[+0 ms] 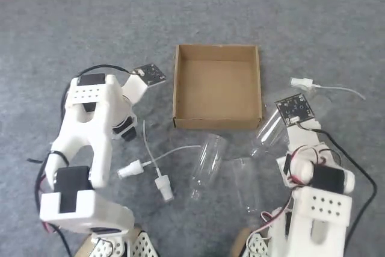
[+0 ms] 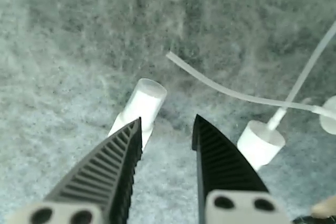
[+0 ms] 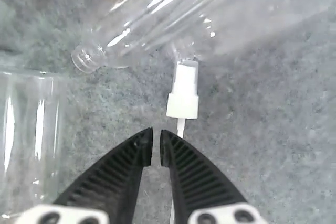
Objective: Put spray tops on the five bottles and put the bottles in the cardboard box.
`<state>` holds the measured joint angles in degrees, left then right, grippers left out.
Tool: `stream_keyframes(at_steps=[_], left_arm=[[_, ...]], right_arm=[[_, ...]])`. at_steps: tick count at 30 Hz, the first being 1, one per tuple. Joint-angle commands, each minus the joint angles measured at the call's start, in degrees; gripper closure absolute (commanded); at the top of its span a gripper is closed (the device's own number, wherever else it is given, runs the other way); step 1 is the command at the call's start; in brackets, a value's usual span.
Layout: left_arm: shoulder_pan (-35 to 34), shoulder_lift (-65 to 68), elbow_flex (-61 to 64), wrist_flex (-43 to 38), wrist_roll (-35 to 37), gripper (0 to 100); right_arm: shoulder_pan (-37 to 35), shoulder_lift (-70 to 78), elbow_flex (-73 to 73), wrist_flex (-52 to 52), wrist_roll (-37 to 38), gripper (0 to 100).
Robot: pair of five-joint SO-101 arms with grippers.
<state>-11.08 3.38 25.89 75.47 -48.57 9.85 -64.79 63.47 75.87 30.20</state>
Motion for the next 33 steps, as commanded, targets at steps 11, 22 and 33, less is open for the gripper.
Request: stream_keyframes(at_steps=[11, 22, 33], left_arm=[[0.2, -4.2, -1.2, -0.6, 0.6, 85], [0.1, -3.2, -5.3, -3.1, 2.1, 85], [-1.3, 7.7, -9.8, -3.6, 0.4, 85]], right_arm=[[6.7, -25.6, 12.6, -0.1, 8.7, 99.2], [6.9, -34.2, 25.2, -2.9, 3.6, 99.2], [6.9, -39.2, 30.6, -3.5, -0.2, 99.2]])
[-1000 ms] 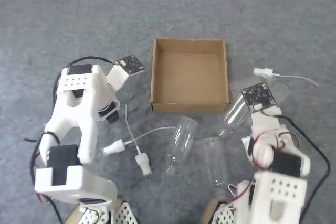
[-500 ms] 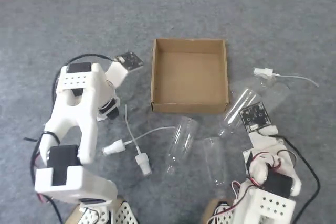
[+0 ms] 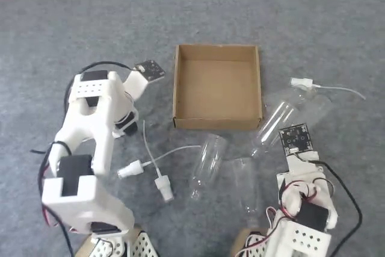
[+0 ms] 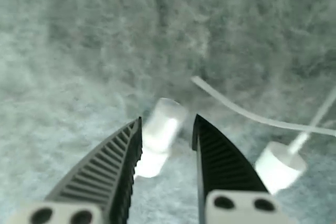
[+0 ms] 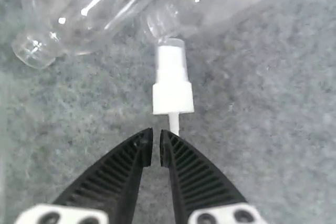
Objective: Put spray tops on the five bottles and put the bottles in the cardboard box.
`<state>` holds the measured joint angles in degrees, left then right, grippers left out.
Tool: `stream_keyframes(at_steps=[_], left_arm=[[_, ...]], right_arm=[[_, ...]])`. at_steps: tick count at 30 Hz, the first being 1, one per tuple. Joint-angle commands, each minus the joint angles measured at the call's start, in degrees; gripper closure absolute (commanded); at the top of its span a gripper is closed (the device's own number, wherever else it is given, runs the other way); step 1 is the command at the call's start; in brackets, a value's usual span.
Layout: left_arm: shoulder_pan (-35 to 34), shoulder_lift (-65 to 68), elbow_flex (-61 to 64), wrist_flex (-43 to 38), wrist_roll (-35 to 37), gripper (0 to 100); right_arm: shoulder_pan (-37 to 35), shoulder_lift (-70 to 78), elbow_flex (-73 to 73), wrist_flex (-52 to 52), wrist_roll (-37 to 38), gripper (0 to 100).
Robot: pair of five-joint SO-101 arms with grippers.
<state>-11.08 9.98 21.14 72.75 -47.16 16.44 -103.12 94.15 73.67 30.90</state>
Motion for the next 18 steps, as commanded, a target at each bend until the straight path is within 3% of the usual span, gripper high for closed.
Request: stream_keyframes(at_steps=[1, 5, 12, 18], left_arm=[[-1.9, 1.8, -5.8, -0.9, -1.1, 85], [-2.8, 5.8, -7.4, -1.2, -1.1, 86], [-1.9, 9.5, -7.8, -4.8, -0.3, 95], [2.0, 9.5, -14.7, -2.5, 10.9, 99]], right_arm=[[0.3, -0.8, 0.2, -1.4, -0.9, 99.2], [0.3, -0.8, 1.7, -2.5, -0.8, 99.2], [0.1, -0.8, 2.0, -2.5, -0.8, 99.2], [0.1, -0.8, 2.1, -3.0, -1.0, 99.2]])
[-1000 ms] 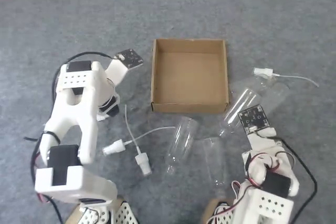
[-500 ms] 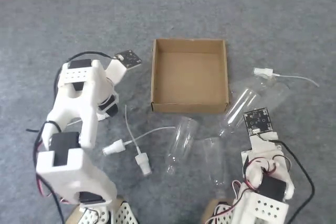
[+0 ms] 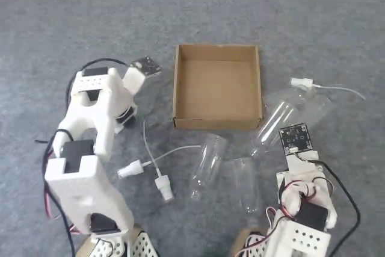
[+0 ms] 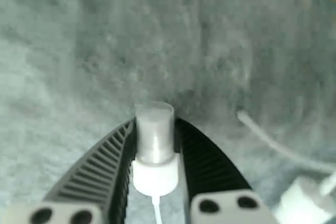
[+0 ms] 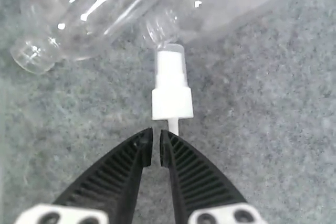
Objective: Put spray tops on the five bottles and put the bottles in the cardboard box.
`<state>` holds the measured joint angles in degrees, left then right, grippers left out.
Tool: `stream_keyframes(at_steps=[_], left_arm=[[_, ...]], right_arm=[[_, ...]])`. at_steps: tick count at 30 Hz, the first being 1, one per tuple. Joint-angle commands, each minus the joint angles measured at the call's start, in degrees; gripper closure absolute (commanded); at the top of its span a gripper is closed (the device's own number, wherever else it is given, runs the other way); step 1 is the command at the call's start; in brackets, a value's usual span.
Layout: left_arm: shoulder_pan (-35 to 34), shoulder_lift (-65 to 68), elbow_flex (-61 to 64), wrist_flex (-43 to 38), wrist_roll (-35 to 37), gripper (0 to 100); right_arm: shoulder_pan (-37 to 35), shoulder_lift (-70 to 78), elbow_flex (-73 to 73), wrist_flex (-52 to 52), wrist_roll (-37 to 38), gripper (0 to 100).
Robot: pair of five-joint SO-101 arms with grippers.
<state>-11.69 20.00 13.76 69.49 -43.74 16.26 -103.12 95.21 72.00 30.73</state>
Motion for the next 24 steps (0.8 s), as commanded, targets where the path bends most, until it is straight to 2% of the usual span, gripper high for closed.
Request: stream_keyframes(at_steps=[1, 6, 10, 13, 16, 24], left_arm=[[3.5, -0.3, -9.5, 1.7, 10.5, 99], [6.4, 1.9, -18.4, 2.4, 27.1, 99], [6.3, 8.3, -24.2, 2.5, 35.3, 99], [6.0, 13.5, -28.4, 3.5, 37.5, 98], [6.0, 16.6, -32.1, 7.6, 37.5, 94], [6.0, 12.6, -39.3, 15.5, 38.4, 87]], right_arm=[[0.3, -0.8, 1.1, -1.4, -0.8, 99.2], [0.3, -0.8, 1.1, -1.4, -0.8, 99.2], [0.4, -0.8, 1.1, -1.4, -0.9, 99.2], [0.4, -0.8, 1.1, -1.4, -0.9, 99.2], [0.4, -0.8, 1.1, -1.4, -0.9, 99.2], [0.4, -0.8, 1.1, -1.4, -0.9, 99.2]])
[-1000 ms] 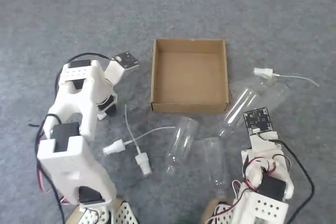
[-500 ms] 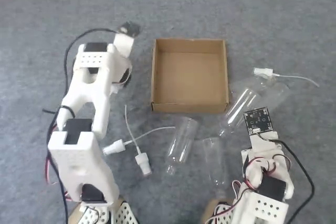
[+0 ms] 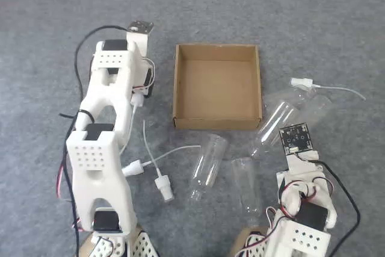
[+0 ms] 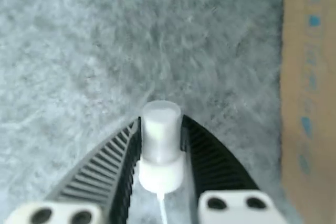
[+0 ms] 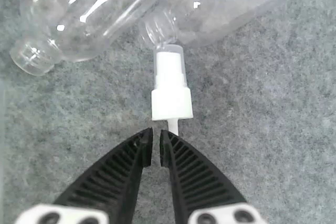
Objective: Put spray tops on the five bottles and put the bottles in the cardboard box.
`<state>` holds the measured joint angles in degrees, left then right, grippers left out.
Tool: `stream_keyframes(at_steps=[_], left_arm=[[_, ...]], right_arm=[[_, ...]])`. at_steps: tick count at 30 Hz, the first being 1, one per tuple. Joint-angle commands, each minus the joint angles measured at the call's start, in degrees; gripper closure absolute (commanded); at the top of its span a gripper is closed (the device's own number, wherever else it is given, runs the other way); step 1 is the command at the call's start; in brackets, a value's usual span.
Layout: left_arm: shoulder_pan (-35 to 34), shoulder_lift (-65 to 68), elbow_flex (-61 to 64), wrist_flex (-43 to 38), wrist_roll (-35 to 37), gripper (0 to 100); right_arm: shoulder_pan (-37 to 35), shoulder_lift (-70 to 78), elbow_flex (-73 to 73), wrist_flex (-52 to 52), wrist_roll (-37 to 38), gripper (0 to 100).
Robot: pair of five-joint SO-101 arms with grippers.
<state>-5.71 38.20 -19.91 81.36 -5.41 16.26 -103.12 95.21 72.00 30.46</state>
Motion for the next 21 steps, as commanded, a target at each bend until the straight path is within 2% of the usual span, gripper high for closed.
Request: stream_keyframes(at_steps=[1, 4, 8, 13, 17, 21], left_arm=[[-0.1, -6.3, -6.7, 4.7, 0.1, 86], [0.1, -7.3, -9.1, 8.4, 0.0, 82], [-1.4, -8.1, -9.5, 9.2, -0.4, 84], [-4.0, -15.0, -8.0, 17.3, -9.8, 90], [-6.2, -24.0, 1.7, 18.5, -16.4, 90], [-5.7, -36.0, 19.0, 15.5, -24.4, 90]], right_arm=[[0.4, -0.8, 1.1, -1.4, -0.6, 99.2], [0.4, -0.8, 1.1, -1.4, -0.6, 99.2], [0.4, -0.8, 1.1, -1.4, -0.5, 99.2], [0.4, -0.8, 1.1, -1.4, -0.5, 99.2], [0.3, -0.8, 1.1, -1.4, -0.4, 99.2], [0.4, -0.8, 1.1, -1.4, -0.4, 99.2]])
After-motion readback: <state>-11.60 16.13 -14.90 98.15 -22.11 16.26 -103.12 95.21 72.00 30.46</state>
